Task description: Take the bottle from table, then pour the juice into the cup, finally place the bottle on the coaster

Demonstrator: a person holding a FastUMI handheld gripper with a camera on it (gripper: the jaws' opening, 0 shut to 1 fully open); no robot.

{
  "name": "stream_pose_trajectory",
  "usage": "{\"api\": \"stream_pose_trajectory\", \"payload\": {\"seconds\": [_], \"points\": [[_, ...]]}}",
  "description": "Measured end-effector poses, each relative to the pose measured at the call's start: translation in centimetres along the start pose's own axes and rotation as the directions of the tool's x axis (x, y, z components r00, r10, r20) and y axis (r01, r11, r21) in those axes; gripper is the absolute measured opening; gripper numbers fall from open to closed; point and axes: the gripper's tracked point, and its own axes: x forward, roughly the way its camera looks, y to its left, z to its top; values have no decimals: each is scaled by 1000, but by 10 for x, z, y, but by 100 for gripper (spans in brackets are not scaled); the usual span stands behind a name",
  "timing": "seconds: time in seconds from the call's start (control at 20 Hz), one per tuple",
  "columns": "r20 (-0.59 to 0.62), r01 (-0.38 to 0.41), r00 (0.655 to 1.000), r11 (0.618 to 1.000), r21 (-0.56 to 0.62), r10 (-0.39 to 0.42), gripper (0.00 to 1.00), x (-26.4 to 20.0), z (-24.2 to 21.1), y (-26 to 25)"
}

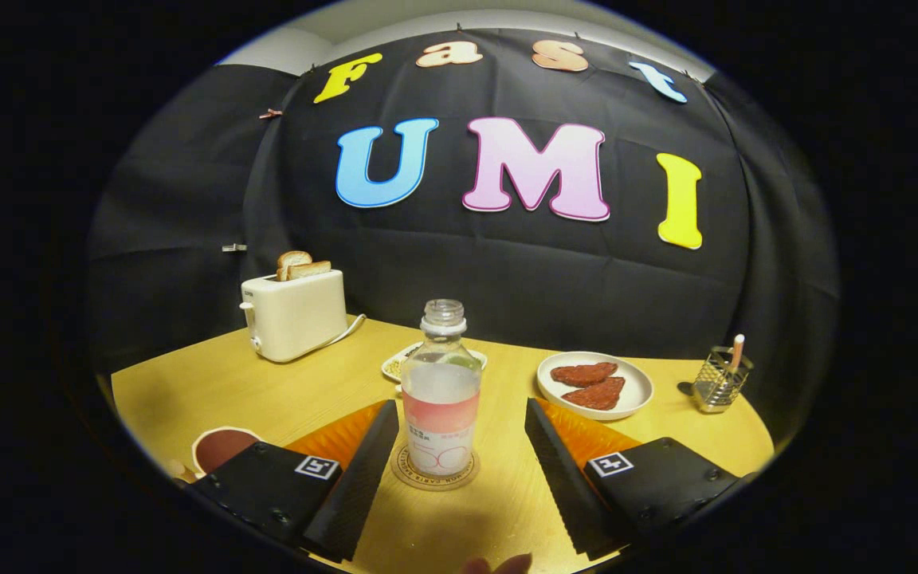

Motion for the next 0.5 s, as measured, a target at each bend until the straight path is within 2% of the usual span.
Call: {"api": "stream_pose_trajectory", "payload": {"seconds": [0.25,0.5], "points": [[14,30,999,1000,-3,-30,97,-45,44,-17],[55,96,994,995,-24,-94,98,-80,99,-48]]}}
